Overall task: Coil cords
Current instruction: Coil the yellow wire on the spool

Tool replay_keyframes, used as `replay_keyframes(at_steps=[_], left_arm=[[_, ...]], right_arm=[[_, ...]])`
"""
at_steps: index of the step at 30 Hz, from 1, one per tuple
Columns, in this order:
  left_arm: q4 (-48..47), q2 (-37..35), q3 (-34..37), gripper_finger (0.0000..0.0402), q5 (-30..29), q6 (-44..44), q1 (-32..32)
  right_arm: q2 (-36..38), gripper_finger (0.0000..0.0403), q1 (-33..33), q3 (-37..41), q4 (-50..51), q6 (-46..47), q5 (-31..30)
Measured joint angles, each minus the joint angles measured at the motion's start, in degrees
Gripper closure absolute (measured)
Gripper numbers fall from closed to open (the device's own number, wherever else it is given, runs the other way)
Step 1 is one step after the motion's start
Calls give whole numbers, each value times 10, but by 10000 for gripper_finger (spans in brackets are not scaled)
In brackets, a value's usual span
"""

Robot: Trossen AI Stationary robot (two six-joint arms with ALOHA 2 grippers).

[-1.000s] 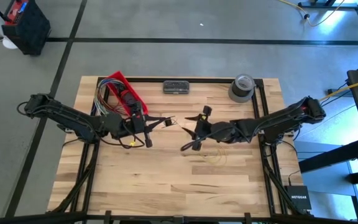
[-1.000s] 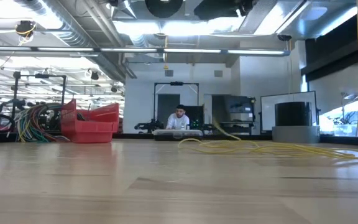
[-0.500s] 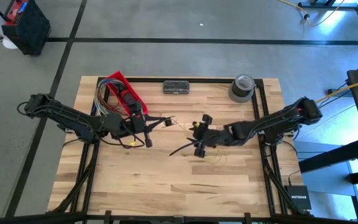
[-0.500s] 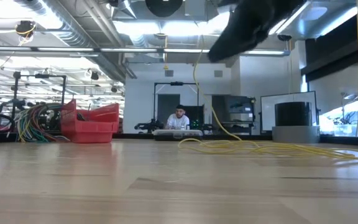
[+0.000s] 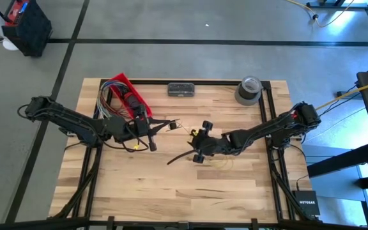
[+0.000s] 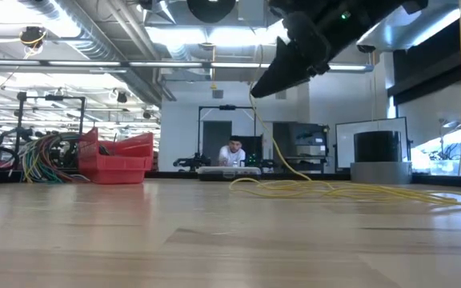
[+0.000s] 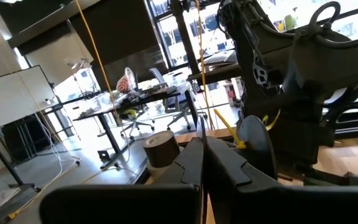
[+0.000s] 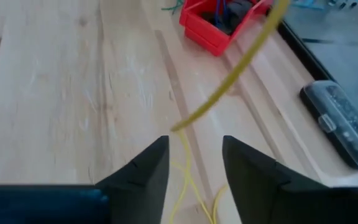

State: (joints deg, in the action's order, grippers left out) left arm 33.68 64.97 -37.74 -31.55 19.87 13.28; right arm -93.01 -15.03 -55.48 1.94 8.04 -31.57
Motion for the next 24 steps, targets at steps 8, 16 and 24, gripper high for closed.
replay_keyframes(at_steps=[8,16,24], left_arm=[[0,0,0,400,0,-2,0],[5,0,0,400,0,-21,-3],[70,6,0,400,0,-53,-3]], right_arm=[[-24,317,0,0,-33,-23,2],[-29,395,0,0,-52,-42,-36],[-53,398,0,0,-172,-100,-75]])
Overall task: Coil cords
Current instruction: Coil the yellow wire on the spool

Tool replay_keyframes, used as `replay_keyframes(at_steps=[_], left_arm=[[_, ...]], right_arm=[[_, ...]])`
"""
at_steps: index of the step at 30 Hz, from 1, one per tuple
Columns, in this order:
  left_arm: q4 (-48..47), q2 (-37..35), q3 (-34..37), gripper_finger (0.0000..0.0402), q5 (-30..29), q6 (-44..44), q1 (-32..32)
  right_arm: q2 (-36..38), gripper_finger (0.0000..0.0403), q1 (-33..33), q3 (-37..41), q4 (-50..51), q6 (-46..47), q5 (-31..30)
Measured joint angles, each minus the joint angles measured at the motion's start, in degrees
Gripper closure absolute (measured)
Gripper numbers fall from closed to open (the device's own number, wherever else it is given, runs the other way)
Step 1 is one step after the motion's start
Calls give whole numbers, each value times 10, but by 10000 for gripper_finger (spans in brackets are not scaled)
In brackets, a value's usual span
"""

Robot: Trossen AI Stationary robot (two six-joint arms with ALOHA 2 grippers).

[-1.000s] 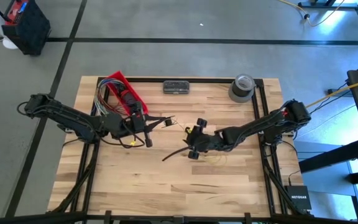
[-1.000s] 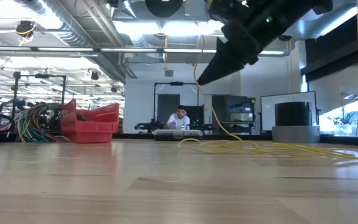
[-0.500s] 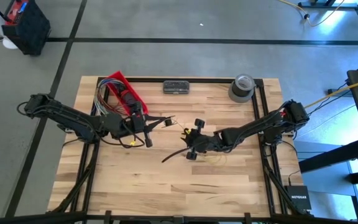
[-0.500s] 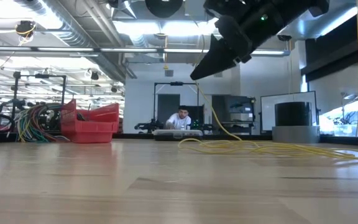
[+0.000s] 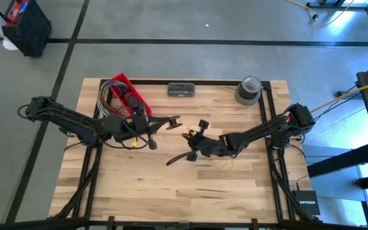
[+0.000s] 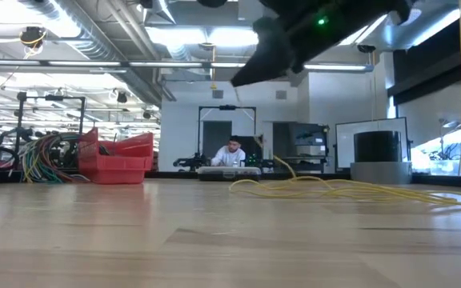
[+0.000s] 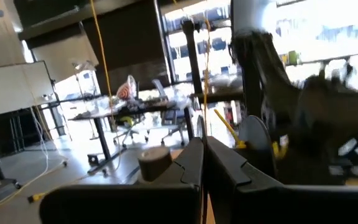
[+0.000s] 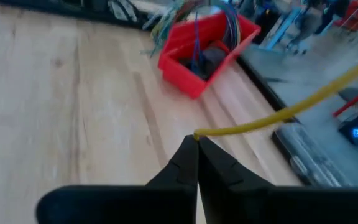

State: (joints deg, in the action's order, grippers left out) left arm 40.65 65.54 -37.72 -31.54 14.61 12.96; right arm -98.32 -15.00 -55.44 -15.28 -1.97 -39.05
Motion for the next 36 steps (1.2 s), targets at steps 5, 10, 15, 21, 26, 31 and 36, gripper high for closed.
replay_keyframes(at_steps=[5,10,15,21,26,31,36], left_arm=[[29,19,0,400,19,0,0],[16,22,0,400,21,10,0],[15,22,0,400,21,28,6],[-1,18,0,400,22,53,14],[-8,18,0,400,25,55,14],[-22,19,0,400,145,65,12],[-36,19,0,400,194,84,13]], right_arm=[[-40,396,4,0,-73,-30,0],[-46,384,4,1,-56,-25,13],[16,320,-14,0,44,2,17],[150,254,-55,0,214,14,13],[223,242,-73,0,216,7,10],[234,248,-55,0,124,-65,14],[190,266,-13,-1,8,-121,155]])
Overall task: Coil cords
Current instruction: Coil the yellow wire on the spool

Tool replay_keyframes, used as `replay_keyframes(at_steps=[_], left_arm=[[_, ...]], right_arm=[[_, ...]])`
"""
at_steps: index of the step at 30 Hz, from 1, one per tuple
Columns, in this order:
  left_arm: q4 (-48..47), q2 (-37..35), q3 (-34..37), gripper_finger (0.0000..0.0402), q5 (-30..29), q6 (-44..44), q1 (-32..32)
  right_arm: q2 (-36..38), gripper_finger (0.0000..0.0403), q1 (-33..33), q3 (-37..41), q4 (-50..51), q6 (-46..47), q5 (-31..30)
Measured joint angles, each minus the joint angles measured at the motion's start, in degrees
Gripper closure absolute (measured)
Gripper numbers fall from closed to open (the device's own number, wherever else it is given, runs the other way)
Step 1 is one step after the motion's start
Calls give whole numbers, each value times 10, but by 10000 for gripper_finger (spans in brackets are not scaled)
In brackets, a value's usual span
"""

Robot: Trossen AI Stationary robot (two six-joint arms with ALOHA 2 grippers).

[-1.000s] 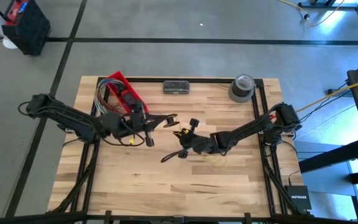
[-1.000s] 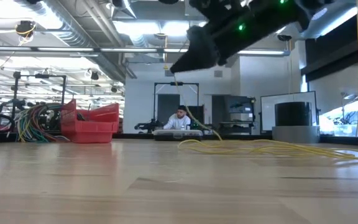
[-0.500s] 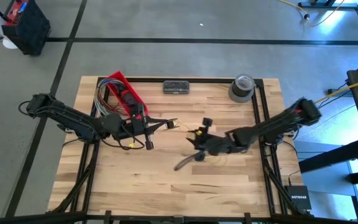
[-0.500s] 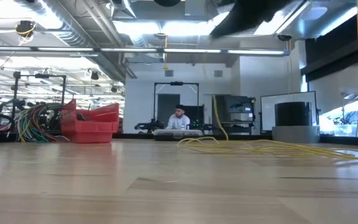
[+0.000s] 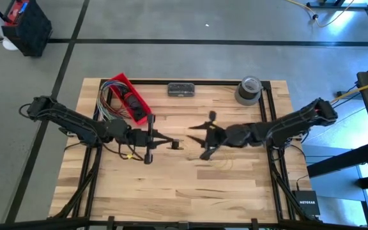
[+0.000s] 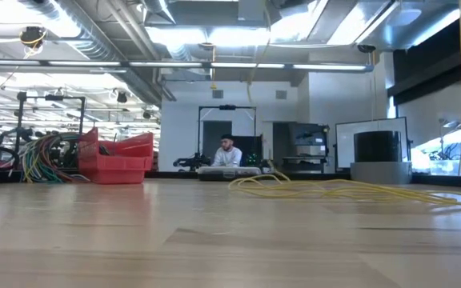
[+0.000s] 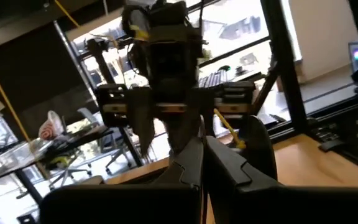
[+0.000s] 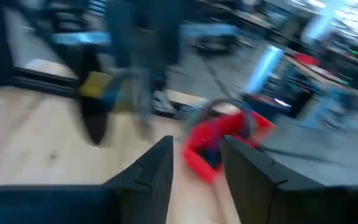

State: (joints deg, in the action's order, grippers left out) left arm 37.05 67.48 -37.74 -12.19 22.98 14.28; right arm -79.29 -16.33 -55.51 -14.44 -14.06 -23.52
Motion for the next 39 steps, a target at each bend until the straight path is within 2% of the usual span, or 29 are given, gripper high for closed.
replay_keyframes(at_steps=[3,5,11,17,24,32,35,39], left_arm=[[-2,0,0,400,3,-3,-1],[-3,0,0,400,3,-3,0],[-3,0,0,400,-1,-3,-1],[-2,-6,-1,400,-8,-2,0],[-17,-6,-1,400,-27,4,-1],[-13,-6,-1,400,-23,8,-1],[-13,-6,-1,400,-3,13,-1],[-10,-6,-1,400,2,8,-2]], right_arm=[[-22,280,12,0,-47,-15,67],[-31,288,15,0,-72,-22,80],[-31,309,13,-4,-91,-42,73],[-18,315,-8,-31,-1,-39,-20],[-16,315,-38,-37,20,-29,-19],[-27,315,-23,-36,8,-27,-28],[-32,315,-16,-37,5,-26,-28],[-40,315,-16,-37,-13,-20,1]])
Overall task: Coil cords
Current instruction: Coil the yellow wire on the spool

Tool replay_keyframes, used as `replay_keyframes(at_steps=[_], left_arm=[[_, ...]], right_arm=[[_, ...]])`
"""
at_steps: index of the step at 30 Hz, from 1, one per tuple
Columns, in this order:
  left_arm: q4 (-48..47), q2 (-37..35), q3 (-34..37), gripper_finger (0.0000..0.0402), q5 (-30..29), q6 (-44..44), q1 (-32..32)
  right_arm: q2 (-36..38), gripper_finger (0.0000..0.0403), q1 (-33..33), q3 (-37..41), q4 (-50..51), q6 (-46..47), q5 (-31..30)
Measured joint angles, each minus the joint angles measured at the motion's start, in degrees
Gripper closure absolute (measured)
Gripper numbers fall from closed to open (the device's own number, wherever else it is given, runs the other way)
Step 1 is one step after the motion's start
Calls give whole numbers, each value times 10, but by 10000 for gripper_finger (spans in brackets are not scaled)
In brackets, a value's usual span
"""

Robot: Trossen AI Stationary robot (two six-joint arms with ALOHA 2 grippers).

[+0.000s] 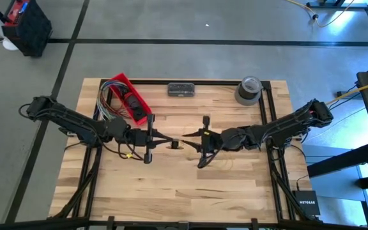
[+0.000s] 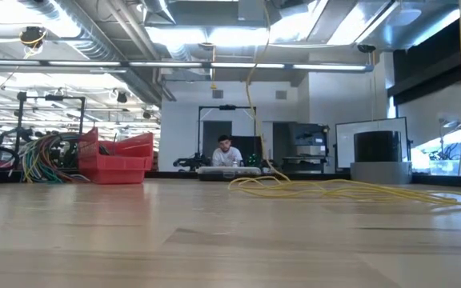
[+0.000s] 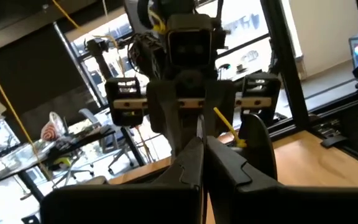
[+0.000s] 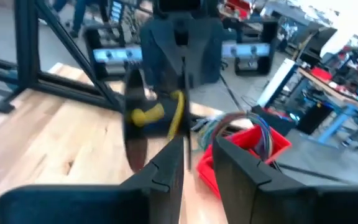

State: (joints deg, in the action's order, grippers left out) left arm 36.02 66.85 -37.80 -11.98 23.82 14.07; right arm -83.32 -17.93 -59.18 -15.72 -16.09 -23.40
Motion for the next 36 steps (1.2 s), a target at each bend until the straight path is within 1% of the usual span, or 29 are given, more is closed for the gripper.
replay_keyframes(at_steps=[4,11,13,17,19,22,26,29,32,36], left_arm=[[1,3,0,400,0,-5,0],[0,5,1,400,0,-12,0],[1,5,1,400,-1,-17,0],[3,5,1,400,-2,-22,1],[3,5,1,400,-2,-19,1],[2,5,1,400,-2,-20,1],[0,5,1,399,-2,-22,1],[1,5,1,385,-12,-28,1],[-1,4,0,355,-31,-33,2],[-35,-12,0,311,-64,-36,3]], right_arm=[[-9,315,0,-1,-38,-9,5],[-28,319,16,0,-39,-11,6],[-29,334,20,0,-38,-11,8],[-29,389,22,0,-38,-12,11],[-29,392,22,0,-38,-18,12],[-29,382,22,0,-37,-18,11],[-29,395,22,0,-35,-19,11],[-29,390,22,0,-32,-17,9],[-29,391,22,0,-27,-14,1],[-24,396,20,0,-18,-14,-47]])
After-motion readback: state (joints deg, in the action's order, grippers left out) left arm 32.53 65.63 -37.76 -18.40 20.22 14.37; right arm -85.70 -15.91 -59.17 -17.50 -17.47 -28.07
